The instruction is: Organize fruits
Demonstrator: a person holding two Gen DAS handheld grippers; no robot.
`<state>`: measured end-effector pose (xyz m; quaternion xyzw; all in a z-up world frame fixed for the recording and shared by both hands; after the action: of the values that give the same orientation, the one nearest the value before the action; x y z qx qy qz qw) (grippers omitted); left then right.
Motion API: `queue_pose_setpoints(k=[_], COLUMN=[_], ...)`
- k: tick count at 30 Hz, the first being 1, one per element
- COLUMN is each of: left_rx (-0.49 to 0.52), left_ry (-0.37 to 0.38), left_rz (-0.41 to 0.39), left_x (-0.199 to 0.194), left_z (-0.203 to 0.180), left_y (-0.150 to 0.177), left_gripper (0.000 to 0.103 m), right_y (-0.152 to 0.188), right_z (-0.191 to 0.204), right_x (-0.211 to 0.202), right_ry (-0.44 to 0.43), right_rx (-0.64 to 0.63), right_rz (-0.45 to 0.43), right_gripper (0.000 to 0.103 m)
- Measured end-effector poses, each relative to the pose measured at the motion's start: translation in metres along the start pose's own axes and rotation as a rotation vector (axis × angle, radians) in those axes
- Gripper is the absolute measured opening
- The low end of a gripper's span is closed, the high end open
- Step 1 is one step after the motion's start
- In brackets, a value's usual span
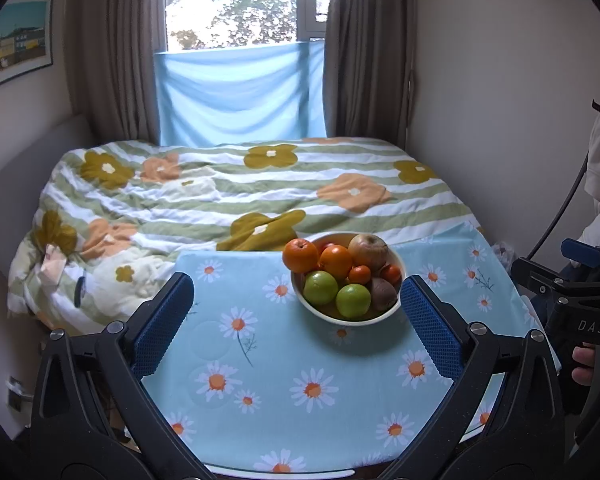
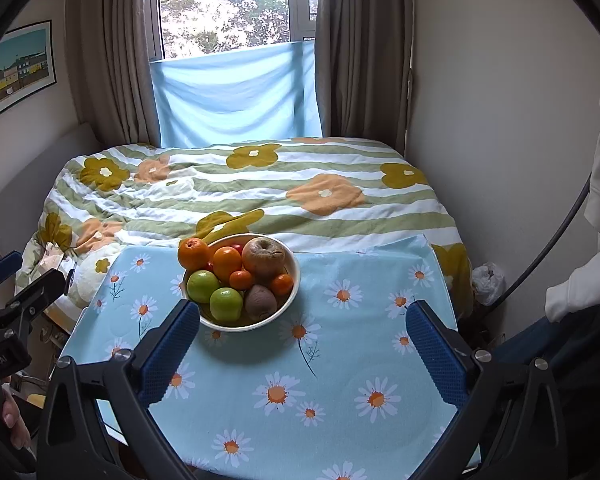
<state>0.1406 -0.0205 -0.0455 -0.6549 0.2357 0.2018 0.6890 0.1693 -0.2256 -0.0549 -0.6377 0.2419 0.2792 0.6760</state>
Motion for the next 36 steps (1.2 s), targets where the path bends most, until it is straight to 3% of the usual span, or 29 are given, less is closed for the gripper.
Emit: queue_pose_setpoints(k=[36], left_rx=[-0.012], left_ry=[-0.016], left_rz=[-0.03], left_x=[-0.0046], left_z=[0.0062], left_y=[-0.0049], left_gripper=[0.103], right_y=[-0.0031], right_z=[-0.006], right_x=[0.0009], right_ry=[0.005], right_rx=[0.006], right_rz=[-0.006], right_gripper=[0.103])
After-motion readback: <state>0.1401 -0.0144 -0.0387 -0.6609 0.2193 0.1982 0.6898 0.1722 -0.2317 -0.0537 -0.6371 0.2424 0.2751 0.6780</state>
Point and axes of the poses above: each gripper's, at about its wrist camera, not at the fingertips, and x roughly the way its jaws point, z to its left, y to its underside, the point moved 9 cm from there along x, roughly the way its jaws point, and after that the axes turned 2 degrees about x, right-handed, at the moved point
